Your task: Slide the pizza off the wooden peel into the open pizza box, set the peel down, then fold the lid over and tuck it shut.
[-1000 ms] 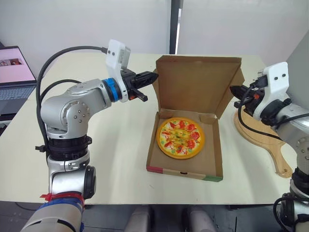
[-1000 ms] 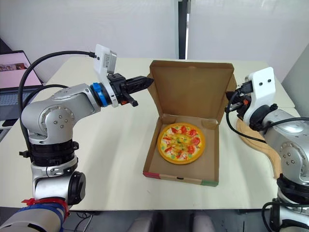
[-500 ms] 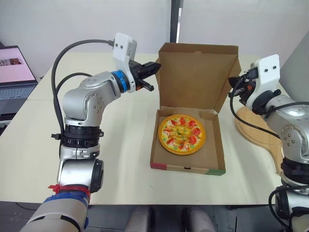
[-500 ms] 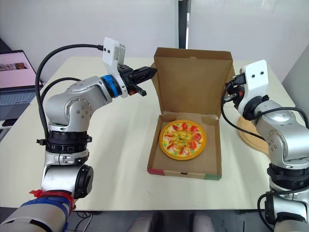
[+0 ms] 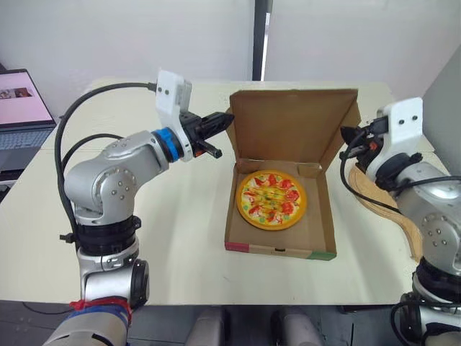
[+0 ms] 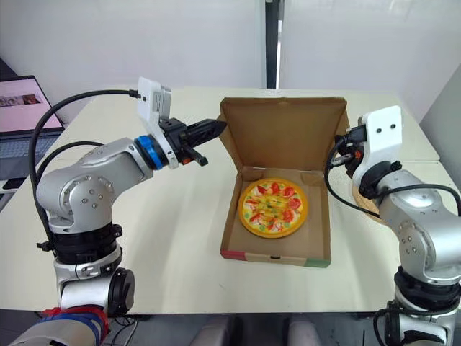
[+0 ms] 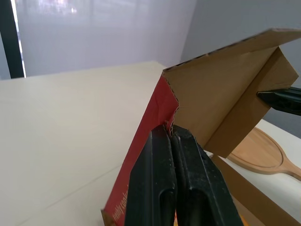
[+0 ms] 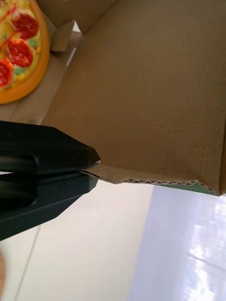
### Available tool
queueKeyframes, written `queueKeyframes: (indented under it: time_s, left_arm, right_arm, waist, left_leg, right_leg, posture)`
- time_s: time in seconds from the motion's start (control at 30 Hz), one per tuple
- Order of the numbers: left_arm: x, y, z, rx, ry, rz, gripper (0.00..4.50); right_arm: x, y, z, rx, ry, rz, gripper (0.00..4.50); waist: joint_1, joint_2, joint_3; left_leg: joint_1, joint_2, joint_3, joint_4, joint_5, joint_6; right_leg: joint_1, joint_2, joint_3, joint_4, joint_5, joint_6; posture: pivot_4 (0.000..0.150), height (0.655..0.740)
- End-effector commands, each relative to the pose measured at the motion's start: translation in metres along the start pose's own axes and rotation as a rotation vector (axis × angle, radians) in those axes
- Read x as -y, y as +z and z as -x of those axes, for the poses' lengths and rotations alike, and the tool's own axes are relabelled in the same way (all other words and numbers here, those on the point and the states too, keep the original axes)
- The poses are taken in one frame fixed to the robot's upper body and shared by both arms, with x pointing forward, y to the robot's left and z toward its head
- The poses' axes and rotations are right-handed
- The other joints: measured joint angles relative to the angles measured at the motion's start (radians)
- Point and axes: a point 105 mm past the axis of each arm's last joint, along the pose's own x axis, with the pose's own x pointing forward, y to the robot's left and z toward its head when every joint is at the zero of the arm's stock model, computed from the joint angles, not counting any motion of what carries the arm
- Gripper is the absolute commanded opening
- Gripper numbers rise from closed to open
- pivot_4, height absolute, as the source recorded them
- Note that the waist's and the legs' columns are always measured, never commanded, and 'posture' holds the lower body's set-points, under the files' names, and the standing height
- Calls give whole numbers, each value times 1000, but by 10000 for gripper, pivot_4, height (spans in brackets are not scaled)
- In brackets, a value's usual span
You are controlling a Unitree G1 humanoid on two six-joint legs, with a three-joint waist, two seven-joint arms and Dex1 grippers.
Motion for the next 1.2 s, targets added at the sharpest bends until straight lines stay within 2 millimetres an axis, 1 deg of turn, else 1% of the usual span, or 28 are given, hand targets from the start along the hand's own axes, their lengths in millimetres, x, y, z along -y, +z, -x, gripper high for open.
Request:
queueKeyframes:
  time_s: [0.03, 0.17, 0.27, 0.47, 0.73, 0.9, 1.03, 1.2]
  left_arm:
    - [13, 4, 5, 27, -36, 2, 367]
    - [17, -4, 13, 27, -43, 49, 367]
    - [23, -13, 23, 19, -58, 87, 367]
    - [25, -26, 40, -9, -41, 111, 367]
    - [29, -42, 49, -23, -20, 146, 367]
    - [25, -39, 49, 9, 8, 145, 367]
    - [25, -37, 48, 12, 3, 136, 367]
    - [25, -36, 46, 13, 1, 124, 367]
  right_arm:
    - [-16, 7, 9, 44, 45, 6, 0]
    - [-21, 1, 16, 36, 43, -8, 0]
    - [-23, -3, 22, 30, 42, -15, 0]
    - [-29, -12, 30, 13, 54, -32, 0]
    - [-38, -24, 40, 5, 60, -45, 0]
    - [-53, -21, 44, 34, 137, -118, 0]
    - [-57, -19, 41, 31, 164, -193, 0]
    - [-59, -12, 38, 32, 191, -215, 0]
  waist:
    - [-1, 0, 0]
    - [-2, 1, -1]
    - [-3, 1, -1]
    - [-3, 2, -1]
    - [-3, 2, -3]
    - [-4, 2, -3]
    - [-4, 2, -3]
    - [-5, 2, -3]
  left_leg:
    - [0, 0, 0, 0, 0, 0]
    - [1, 0, 0, 0, 0, 0]
    - [1, 0, 0, 0, 0, 0]
    - [2, 0, 0, 0, 0, 0]
    - [3, 1, 0, 0, 0, 0]
    - [3, 1, 0, 0, 0, 0]
    - [3, 2, 0, -1, 0, 0]
    - [3, 2, 0, -1, 0, 0]
  right_leg:
    - [0, 0, 0, 0, 0, 0]
    - [0, 0, 1, 0, 0, 0]
    - [0, 1, 1, 0, 0, 0]
    - [1, 1, 1, 0, 0, 0]
    - [2, 2, 2, 0, 0, 0]
    - [2, 3, 2, 0, 0, 0]
    - [2, 5, 3, 0, 0, 0]
    - [2, 5, 3, -1, 0, 0]
  posture:
    - [1500, 7281]
    - [1500, 7281]
    - [1500, 7281]
    - [1500, 7281]
    - [1500, 7281]
    - [1500, 7281]
    - [1500, 7281]
    - [1500, 7281]
